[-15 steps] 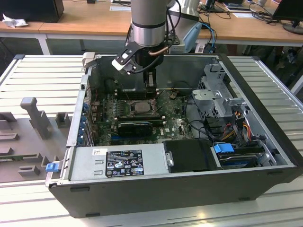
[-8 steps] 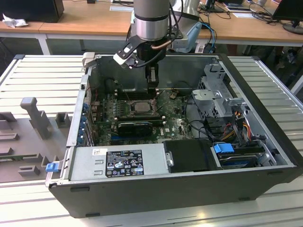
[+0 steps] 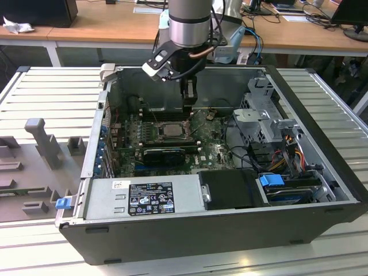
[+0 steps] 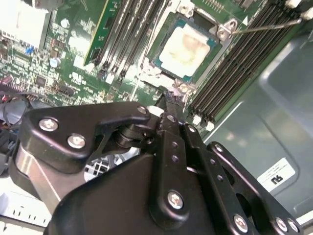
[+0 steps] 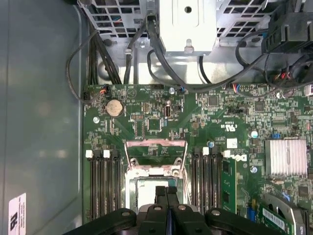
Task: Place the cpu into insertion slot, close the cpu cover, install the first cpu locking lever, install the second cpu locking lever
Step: 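Close the cpu cover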
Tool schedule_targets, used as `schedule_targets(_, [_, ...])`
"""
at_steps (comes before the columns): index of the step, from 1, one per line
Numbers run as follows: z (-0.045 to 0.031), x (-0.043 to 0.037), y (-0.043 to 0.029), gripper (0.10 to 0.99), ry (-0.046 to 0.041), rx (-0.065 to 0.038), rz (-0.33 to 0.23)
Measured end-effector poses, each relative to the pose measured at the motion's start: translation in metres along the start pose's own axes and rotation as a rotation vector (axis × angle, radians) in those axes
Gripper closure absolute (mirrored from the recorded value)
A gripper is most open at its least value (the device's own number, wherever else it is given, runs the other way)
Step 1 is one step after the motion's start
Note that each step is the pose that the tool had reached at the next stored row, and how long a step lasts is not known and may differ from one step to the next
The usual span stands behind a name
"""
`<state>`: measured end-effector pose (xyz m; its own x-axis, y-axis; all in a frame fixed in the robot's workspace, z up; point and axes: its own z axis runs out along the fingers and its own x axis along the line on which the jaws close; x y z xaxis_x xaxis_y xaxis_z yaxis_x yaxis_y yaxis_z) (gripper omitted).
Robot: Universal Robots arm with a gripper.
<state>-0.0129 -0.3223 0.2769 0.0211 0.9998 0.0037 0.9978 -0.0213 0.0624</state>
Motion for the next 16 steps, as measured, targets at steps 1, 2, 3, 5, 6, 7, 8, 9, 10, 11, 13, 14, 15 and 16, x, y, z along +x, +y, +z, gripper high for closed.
schedule_targets(1, [0.0,0.0,0.0003,0.98,0.0,0.0,0.0])
schedule_targets(2, [-0.0001,0.0,0.0004,0.98,-0.0001,0.0,0.0])
schedule_targets(3, [-0.0007,0.0,0.0005,0.98,-0.0004,0.0,0.0])
schedule_targets(5, [-0.0061,0.0001,0.0009,0.98,-0.0005,0.0,0.0])
schedule_targets(6, [-0.0083,0.0001,0.0011,0.98,-0.0008,0.0,0.0])
schedule_targets(7, [-0.0104,0.0001,0.0012,0.98,-0.0011,0.0,0.0])
schedule_targets(8, [-0.0108,0.0001,0.0018,0.98,-0.0009,0.0,0.0])
schedule_targets(9, [-0.0107,0.0001,0.0027,0.98,-0.0009,0.001,0.0])
schedule_targets(10, [-0.0107,0.0001,0.0041,0.98,-0.001,0.002,0.0])
schedule_targets(11, [-0.0106,0.0002,0.0068,0.98,-0.0011,0.003,0.0])
schedule_targets(13, [-0.0104,0.0002,0.0089,0.98,-0.0012,0.004,0.0])
schedule_targets(14, [-0.0104,0.0003,0.0101,0.98,-0.0012,0.004,0.0])
schedule_targets(15, [-0.0103,0.0003,0.0109,0.98,-0.0012,0.004,0.0])
schedule_targets(16, [-0.0102,0.0003,0.0121,0.98,-0.0011,0.004,0.0])
